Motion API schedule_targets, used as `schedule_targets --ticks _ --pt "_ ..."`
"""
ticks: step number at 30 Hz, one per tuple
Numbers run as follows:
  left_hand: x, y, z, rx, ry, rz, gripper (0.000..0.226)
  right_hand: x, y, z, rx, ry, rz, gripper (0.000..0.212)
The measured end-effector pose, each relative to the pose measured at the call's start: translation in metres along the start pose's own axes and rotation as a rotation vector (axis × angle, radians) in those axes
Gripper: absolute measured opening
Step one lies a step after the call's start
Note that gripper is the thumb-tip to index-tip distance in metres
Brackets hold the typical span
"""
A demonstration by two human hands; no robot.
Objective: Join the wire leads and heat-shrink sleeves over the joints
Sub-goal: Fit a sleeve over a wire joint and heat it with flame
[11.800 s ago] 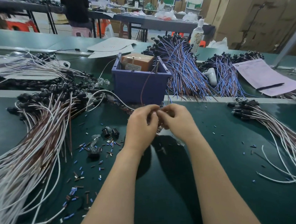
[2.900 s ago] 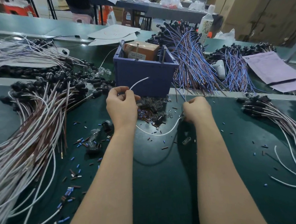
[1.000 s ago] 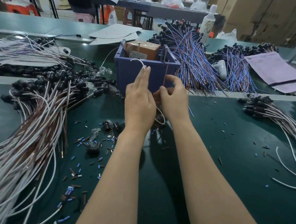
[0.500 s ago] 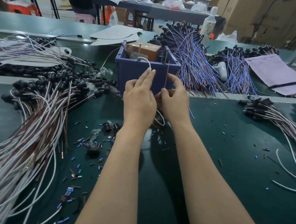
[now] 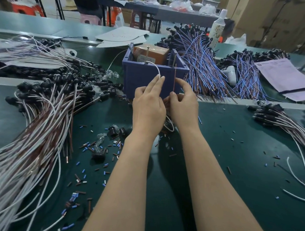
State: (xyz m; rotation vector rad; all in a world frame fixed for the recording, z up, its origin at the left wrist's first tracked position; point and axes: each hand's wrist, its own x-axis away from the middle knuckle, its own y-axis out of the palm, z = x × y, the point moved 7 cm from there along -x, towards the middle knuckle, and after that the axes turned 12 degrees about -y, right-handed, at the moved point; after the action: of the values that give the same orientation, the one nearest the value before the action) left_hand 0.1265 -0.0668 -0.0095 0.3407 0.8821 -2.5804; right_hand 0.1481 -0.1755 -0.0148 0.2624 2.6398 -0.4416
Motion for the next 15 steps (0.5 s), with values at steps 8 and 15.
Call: schedule_targets --ticks 8,15 --pt "-0.0001 0.0021 -0.0012 0.017 -0.011 -0.011 0.056 -0.0014 -0.0019 -0.0007 -0.014 -0.017 0.037 0.041" --pt "0.0003 0.0025 -0.0006 0.021 -0.004 -0.013 0.056 -0.0032 -0.0023 -0.0040 -0.011 -0.052 0.046 0.039"
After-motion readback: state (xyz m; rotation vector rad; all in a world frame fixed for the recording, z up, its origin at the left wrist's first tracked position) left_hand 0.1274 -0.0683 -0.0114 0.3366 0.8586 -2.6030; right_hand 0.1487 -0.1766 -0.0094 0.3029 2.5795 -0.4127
